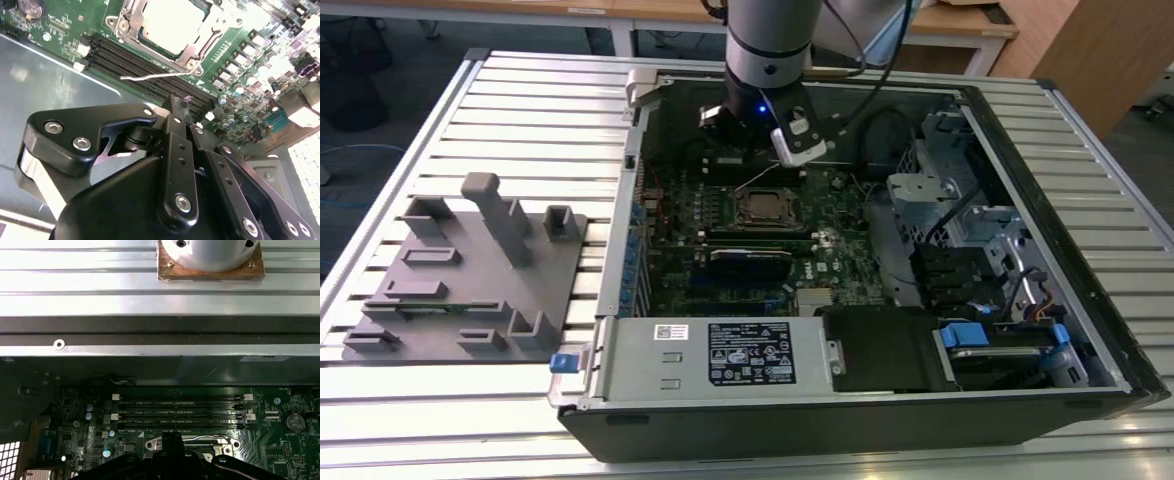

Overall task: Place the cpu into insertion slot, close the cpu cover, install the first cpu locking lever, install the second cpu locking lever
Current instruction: 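Install the first cpu locking lever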

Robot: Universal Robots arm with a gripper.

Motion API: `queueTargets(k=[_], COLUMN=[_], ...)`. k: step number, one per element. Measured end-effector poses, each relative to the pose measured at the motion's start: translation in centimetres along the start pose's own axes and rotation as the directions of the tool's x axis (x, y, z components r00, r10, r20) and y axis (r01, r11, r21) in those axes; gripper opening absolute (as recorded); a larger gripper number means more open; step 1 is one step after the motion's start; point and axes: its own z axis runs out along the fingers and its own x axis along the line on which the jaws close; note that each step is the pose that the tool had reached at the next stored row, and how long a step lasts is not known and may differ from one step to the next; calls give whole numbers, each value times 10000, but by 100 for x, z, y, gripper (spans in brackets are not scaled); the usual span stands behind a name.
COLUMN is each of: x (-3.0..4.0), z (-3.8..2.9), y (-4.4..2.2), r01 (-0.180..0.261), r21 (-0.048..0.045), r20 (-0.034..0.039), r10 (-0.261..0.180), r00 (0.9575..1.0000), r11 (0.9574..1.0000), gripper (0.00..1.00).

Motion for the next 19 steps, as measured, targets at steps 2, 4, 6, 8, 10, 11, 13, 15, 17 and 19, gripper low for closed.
queueTargets(k=[2,4,6,8,10,11,13,15,17,19], x=[-1,0,0,0,0,-1,0,-1,0,-1], z=[7,20,41,64,81,88,102,114,128,140], y=[-2,-6,-12,-19,-24,-26,-31,-33,-37,-41], r01=[1,1,3,9,20,26,37,50,67,89], r21=[19,22,15,5,-13,-25,-60,-97,-120,-127], r20=[14,19,28,51,88,106,142,183,245,315], r10=[-1,-1,-3,-10,-20,-26,-37,-48,-64,-85], r00=[10000,10000,10000,10000,10000,9999,9999,9998,9997,9995], r11=[10000,10000,10000,10000,10000,10000,10000,9999,9999,9999], gripper=[10,10,10,10,10,10,10,10,10,10])
